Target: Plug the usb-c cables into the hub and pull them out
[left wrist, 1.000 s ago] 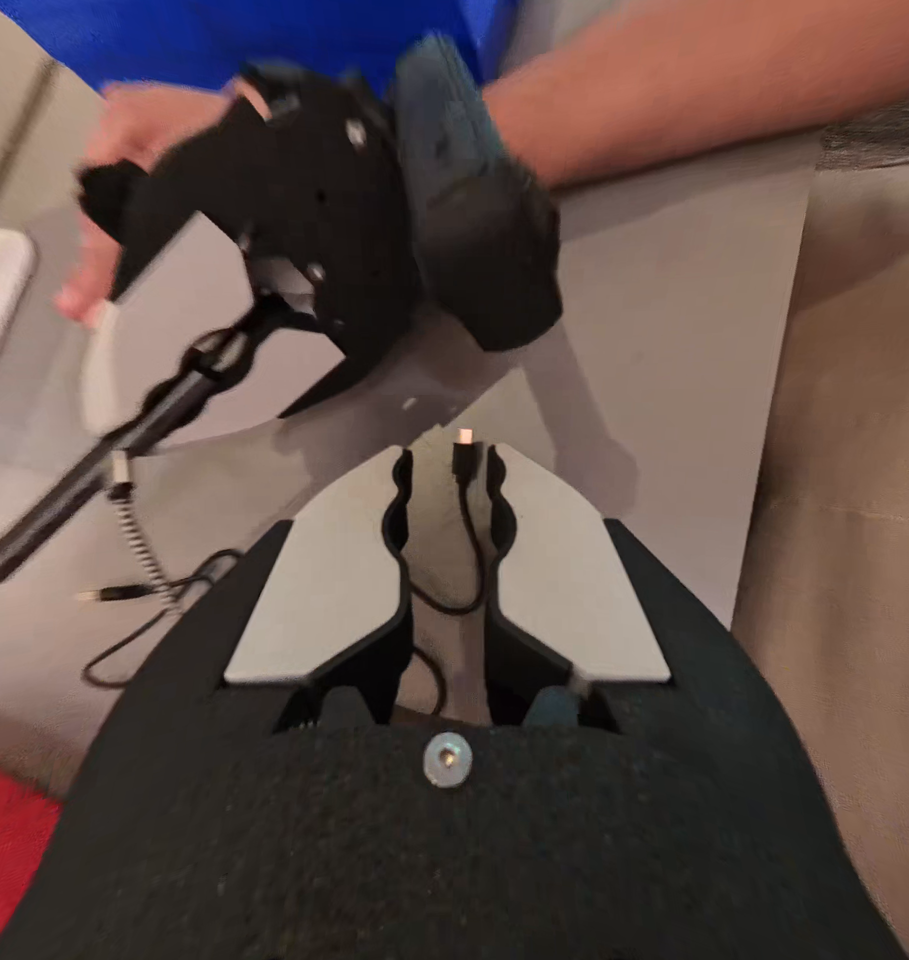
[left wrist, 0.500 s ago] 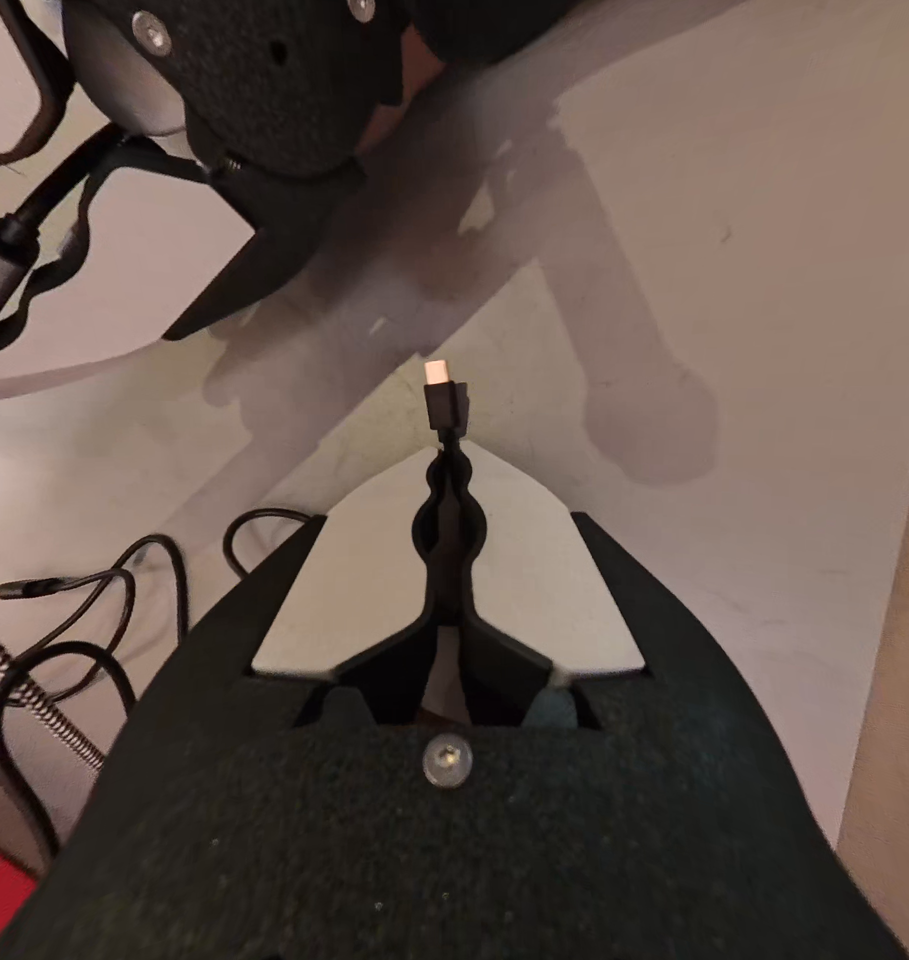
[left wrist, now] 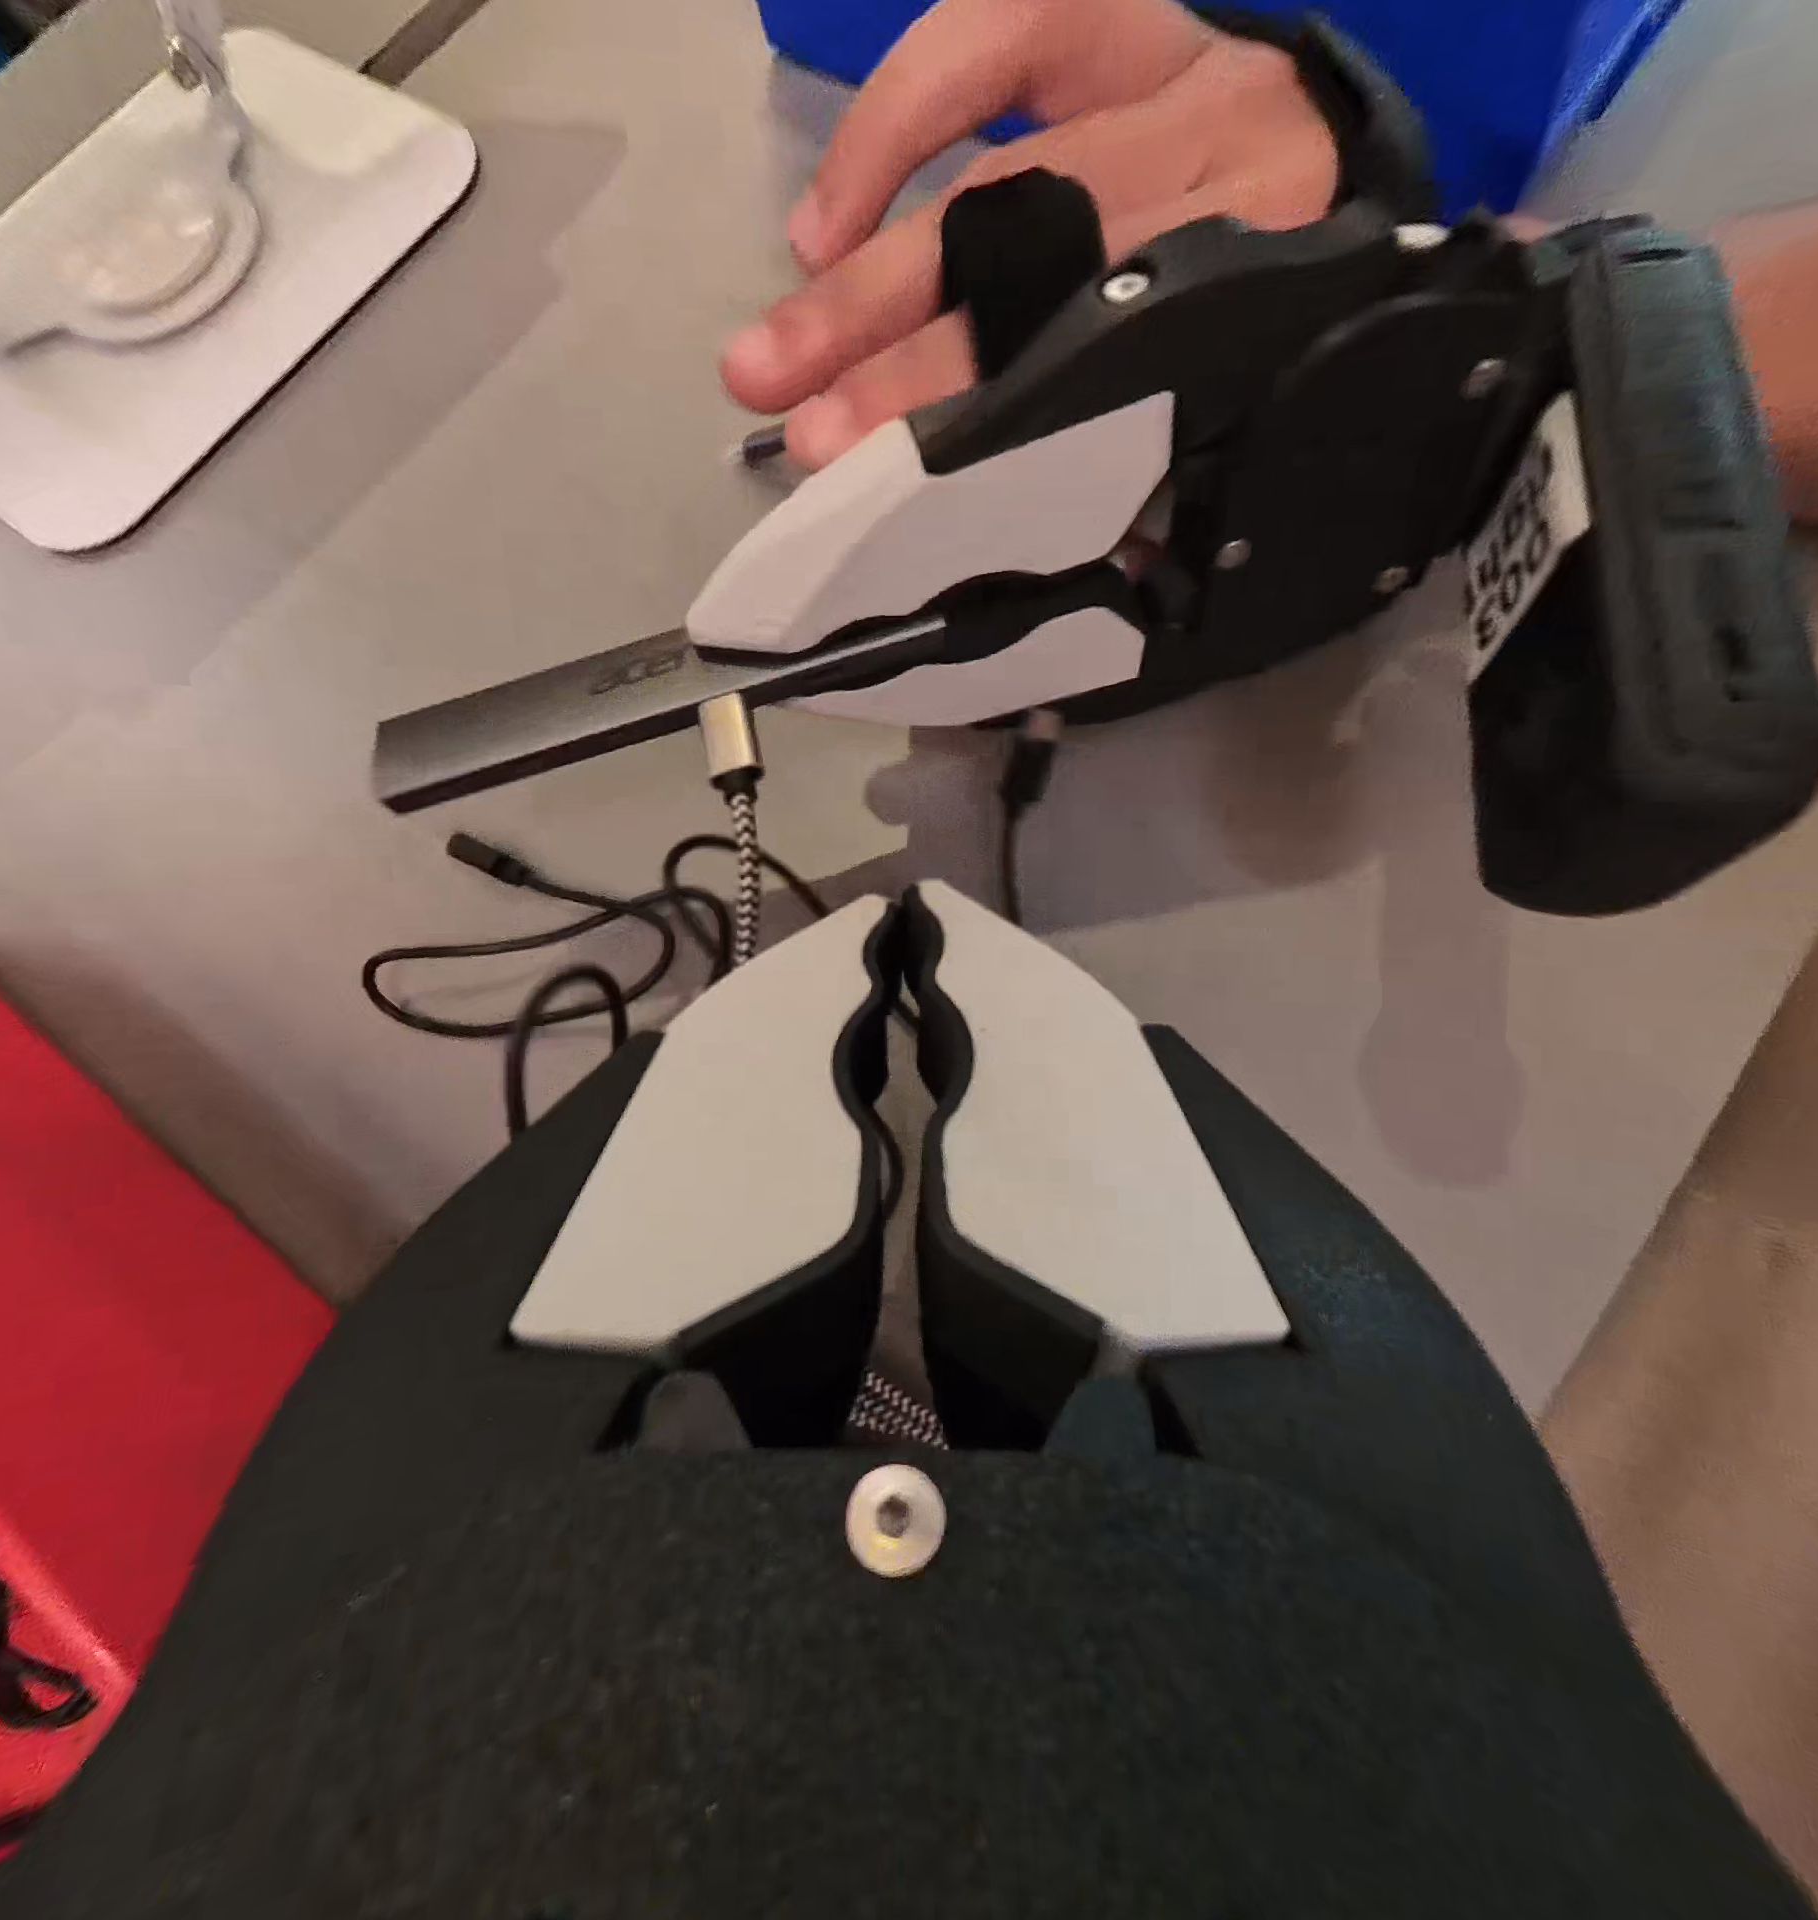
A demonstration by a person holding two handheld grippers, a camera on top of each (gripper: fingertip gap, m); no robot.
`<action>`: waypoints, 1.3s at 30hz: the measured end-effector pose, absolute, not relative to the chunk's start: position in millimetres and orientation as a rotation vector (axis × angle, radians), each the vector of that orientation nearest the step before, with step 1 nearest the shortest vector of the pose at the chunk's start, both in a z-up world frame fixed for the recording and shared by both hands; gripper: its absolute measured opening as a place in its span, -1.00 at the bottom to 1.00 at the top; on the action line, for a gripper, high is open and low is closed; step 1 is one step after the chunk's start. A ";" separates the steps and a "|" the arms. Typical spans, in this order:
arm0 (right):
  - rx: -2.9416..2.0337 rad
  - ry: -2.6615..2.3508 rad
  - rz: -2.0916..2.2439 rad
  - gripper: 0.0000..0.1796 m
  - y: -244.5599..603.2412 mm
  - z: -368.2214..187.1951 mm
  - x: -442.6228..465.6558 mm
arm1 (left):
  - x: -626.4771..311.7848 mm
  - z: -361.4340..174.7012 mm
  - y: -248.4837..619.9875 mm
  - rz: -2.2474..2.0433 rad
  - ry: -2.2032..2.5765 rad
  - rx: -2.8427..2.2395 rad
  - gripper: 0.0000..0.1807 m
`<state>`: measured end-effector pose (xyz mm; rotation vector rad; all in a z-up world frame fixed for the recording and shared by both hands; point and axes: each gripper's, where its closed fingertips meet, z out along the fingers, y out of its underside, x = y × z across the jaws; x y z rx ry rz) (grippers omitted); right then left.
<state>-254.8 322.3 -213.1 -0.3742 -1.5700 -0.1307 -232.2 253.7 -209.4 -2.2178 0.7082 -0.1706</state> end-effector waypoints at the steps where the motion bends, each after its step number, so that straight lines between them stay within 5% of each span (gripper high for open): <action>1: -0.360 -1.571 -0.138 -0.89 318.9 -212.8 -255.6 | -230.4 -211.5 253.6 -0.187 0.711 -2.223 -1.00; 8: -0.371 -1.589 -0.117 -0.90 319.4 -216.9 -254.3 | -195.5 -245.2 232.7 -0.215 0.977 -2.197 -1.00; 17: -0.406 -1.583 -0.070 -0.90 323.8 -216.4 -251.5 | -178.8 -273.3 261.2 -0.244 0.977 -2.162 -0.64; 25: -0.421 -1.572 -0.059 -0.90 326.9 -213.4 -249.3 | -172.4 -287.0 264.1 -0.193 1.072 -2.191 -0.88; 32: -0.410 -1.577 -0.070 -0.90 326.7 -213.5 -246.9 | -183.2 -286.2 269.1 -0.136 1.025 -2.232 -0.89; 39: -0.355 -1.594 -0.153 -0.90 321.4 -214.0 -249.4 | -223.2 -224.1 270.6 -0.217 0.796 -2.240 -0.89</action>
